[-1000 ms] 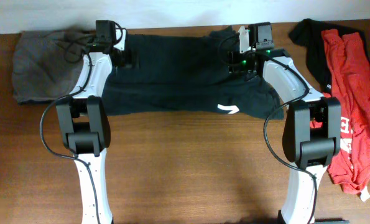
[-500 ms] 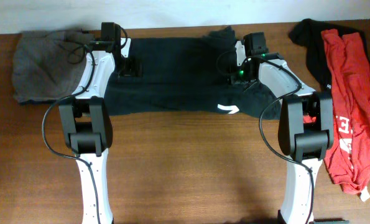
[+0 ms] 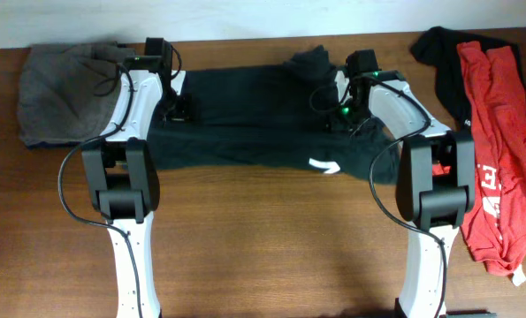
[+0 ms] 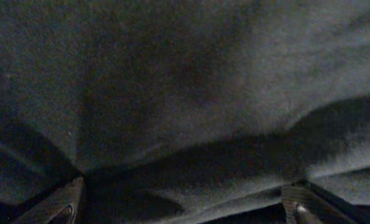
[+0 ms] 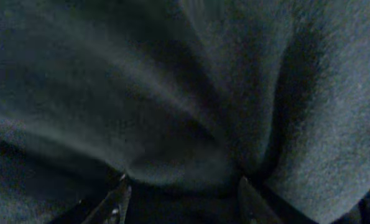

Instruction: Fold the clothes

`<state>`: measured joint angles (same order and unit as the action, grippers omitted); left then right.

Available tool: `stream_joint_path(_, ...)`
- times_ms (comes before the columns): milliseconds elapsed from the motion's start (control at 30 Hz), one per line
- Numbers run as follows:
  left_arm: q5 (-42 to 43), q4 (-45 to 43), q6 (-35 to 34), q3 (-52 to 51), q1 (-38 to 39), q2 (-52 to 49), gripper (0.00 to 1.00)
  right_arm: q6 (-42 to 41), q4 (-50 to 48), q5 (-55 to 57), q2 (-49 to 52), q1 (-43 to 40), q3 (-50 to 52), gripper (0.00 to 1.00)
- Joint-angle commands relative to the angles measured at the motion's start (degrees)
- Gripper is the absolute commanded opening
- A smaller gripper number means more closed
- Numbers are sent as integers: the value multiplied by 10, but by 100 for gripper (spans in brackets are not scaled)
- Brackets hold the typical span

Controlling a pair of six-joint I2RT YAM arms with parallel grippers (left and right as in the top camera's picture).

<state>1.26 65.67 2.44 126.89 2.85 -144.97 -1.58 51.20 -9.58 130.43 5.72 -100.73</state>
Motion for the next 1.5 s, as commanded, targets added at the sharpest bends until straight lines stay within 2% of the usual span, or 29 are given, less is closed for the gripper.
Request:
stream_joint_path(0,-11,38,-4,-20,-5,-25,99,-24,57,-3,15,2,18,60)
stream_joint_path(233,-13,103,-4,-20,-5,-25,99,-34,128,-3,14,2,19,59)
stream_joint_path(533,-13,154,-4,-20,-4,-25,99,-34,137,-6,14,4,32,55)
stream_joint_path(767,-12,118,-9,7,-3,-25,99,-16,92,-26,0,4,8,56)
stream_joint_path(867,-12,123,-18,56,0,-25,99,-12,93,-26,-7,4,-35,56)
stream_joint_path(933,-10,130,-27,125,3,-25,99,-12,95,-27,-9,4,-93,56)
stream_joint_path(1033,-8,97,-28,179,3,-25,99,-4,75,-26,-9,10,-154,56)
stream_joint_path(1300,7,13,-22,178,-5,-51,99,7,-14,2,-5,45,-176,57)
stream_joint_path(1467,-1,2,-22,178,-16,-80,99,12,-40,17,-1,62,-176,57)
